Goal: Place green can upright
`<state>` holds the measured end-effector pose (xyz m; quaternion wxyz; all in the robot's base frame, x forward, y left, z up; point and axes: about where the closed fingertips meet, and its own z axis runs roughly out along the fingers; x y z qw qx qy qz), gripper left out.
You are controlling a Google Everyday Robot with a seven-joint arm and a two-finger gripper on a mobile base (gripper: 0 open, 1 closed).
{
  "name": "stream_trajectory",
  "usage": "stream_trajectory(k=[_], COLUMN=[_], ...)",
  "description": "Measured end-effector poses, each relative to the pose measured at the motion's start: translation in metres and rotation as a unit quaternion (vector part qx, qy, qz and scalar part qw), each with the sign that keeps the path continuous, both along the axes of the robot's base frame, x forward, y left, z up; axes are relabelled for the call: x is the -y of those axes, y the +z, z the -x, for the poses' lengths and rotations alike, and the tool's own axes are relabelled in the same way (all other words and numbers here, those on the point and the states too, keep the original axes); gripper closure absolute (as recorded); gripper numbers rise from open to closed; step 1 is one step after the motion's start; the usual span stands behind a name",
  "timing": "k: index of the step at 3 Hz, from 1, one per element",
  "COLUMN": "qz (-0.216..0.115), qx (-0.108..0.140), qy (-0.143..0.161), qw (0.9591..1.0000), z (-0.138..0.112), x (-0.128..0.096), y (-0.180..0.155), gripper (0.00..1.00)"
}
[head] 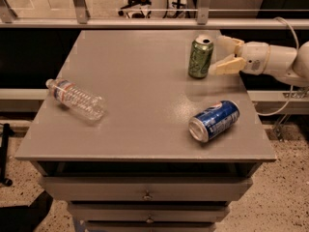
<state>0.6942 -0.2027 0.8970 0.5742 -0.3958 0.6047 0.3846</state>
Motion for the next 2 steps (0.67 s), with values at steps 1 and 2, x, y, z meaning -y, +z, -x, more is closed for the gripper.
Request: stream_trajectory(k=[1, 2], qz=[0.073, 0.073], qx=[-0.002, -0.002], qy=[-0.007, -0.007], qw=[0.9973, 0.9973], z=[0.0167, 0.0167], x=[0.0282, 0.0282], y=[0.0092, 0.0092], gripper=[0.0, 0.0])
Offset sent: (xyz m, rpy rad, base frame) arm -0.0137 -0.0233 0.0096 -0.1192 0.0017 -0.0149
